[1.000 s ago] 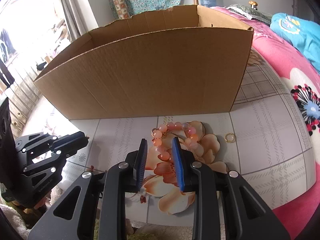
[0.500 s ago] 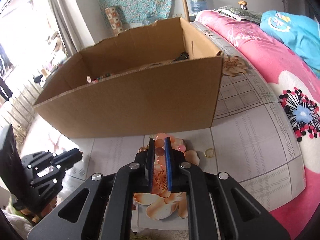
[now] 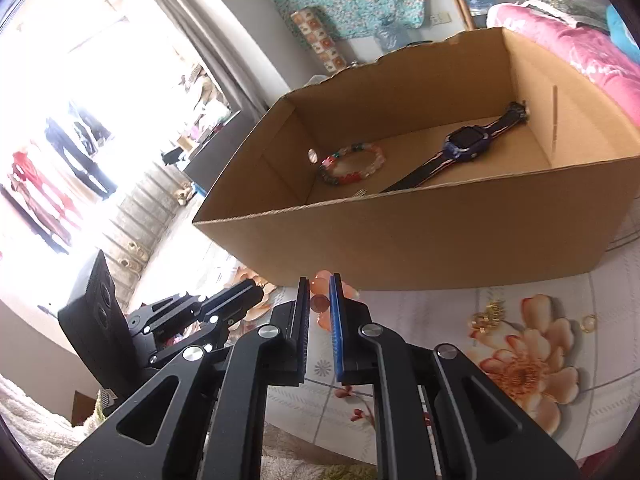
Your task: Organize jewelry
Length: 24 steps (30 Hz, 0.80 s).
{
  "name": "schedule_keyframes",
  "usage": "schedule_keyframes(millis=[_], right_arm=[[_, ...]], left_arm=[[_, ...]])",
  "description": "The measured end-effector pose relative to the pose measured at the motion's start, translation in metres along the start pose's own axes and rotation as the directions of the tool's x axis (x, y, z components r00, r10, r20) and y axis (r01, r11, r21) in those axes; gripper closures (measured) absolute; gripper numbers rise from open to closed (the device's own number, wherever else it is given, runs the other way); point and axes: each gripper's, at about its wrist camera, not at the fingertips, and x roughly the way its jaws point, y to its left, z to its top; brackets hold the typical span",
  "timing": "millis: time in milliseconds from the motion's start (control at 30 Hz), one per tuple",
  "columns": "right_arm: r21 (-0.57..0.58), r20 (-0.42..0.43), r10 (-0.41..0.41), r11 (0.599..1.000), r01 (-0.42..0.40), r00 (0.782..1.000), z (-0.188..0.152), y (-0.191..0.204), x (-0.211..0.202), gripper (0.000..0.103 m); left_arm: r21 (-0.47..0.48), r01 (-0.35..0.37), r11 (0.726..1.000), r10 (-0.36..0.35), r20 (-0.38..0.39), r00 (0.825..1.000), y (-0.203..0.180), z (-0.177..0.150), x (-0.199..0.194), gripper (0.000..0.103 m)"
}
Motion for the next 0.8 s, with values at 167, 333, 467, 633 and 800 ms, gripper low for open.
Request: schedule_keyframes(millis=[167, 333, 467, 633, 800], right_arm=[[-0.049, -0.059, -0.076, 0.996, 0.073, 0.995, -0.009, 0.008, 0.015, 0.092], [-0.022, -0.022, -0.162, 0.987, 0.162, 0.987, -0.015, -0.008, -0.011, 0.091], [0.054, 0.005, -0.253, 0.966, 0.253, 0.967, -0.024, -0.037, -0.041, 0.081], [0.092, -0.026, -0.364, 0.927, 0.365, 0.931, -0.042, -0.062, -0.060, 0.079], [0.082, -0.012, -0.463, 0.883, 0.462, 0.886, -0.049, -0.075, -0.068, 0.079]], left_arm=[[-0.019, -0.015, 1.000, 0.015, 0.001, 1.000, 0.007, -0.001, -0.005, 0.096], [-0.010, 0.019, 1.000, -0.019, 0.002, 1.000, -0.001, -0.001, -0.002, 0.096], [0.016, 0.055, 0.998, -0.055, 0.008, 0.998, -0.012, 0.002, 0.001, 0.096], [0.030, 0.080, 0.996, -0.080, 0.002, 0.997, -0.024, 0.001, 0.004, 0.096], [0.027, 0.090, 0.996, -0.090, -0.002, 0.996, -0.028, 0.001, 0.004, 0.096]])
